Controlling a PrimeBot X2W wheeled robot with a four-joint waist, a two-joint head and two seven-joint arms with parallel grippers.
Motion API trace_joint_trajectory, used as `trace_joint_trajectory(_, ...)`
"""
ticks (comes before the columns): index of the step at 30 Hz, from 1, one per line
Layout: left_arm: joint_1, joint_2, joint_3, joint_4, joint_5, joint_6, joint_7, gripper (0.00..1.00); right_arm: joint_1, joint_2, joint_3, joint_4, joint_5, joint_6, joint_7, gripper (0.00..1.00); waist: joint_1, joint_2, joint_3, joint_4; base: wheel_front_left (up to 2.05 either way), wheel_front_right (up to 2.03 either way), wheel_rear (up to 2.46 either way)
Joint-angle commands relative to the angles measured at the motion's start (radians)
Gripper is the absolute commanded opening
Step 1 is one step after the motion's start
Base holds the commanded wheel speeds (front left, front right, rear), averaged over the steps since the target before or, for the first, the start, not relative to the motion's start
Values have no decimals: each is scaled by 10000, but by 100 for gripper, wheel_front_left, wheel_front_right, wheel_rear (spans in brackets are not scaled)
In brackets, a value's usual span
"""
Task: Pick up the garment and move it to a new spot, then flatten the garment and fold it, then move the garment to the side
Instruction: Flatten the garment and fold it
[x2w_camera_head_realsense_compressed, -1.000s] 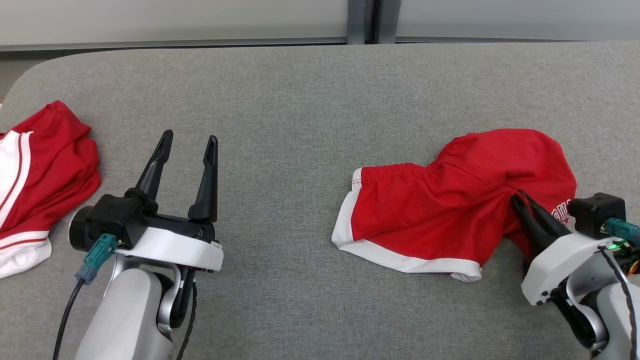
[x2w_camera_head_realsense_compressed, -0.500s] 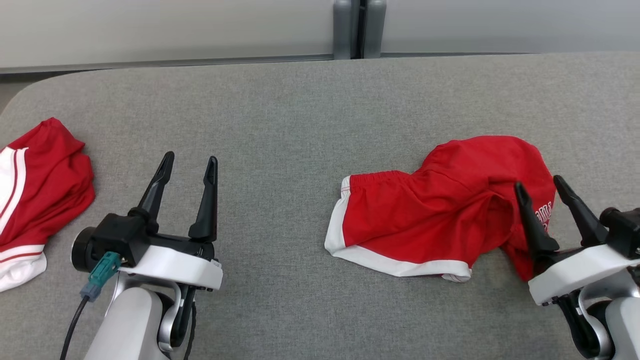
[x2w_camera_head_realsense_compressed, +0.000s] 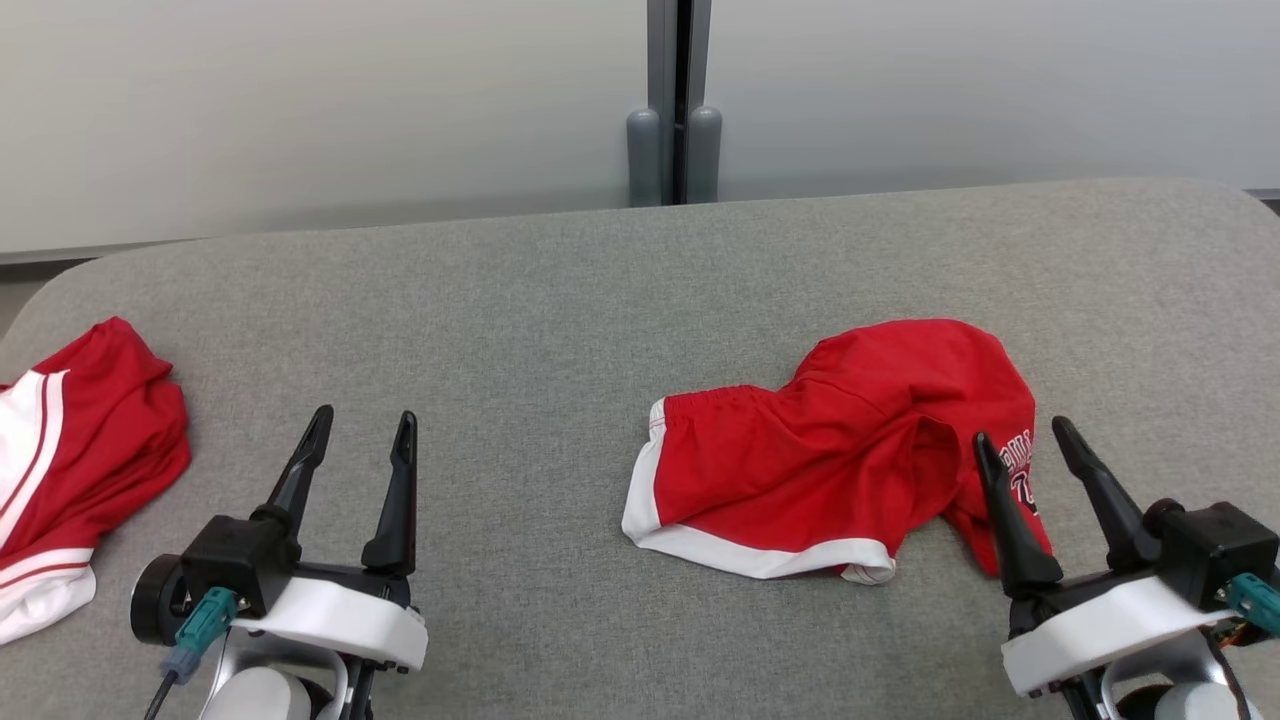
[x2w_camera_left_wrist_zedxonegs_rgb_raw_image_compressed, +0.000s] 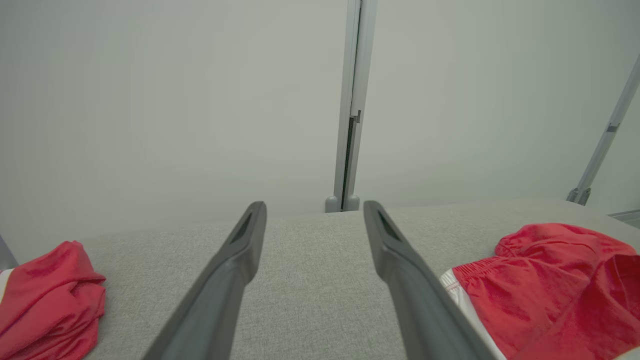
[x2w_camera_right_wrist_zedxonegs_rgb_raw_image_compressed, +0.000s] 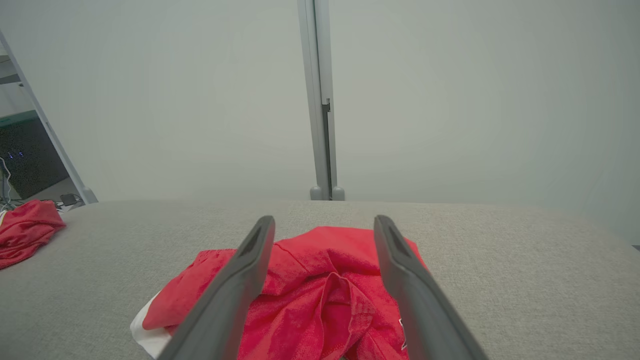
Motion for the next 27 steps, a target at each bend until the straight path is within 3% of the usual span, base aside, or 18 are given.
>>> trace_joint_trajectory(1, 85, 54, 14, -70, -48, 65, 26, 100, 118, 32, -11, 0, 0, -17, 45, 100, 0, -1, -130, -90, 0, 0, 0)
trace_joint_trajectory(27, 504, 229, -251, -593, -183, 249, 462, 100, 426, 127, 69, 83, -100, -17, 358, 100, 0, -1, -433, -80, 0, 0, 0)
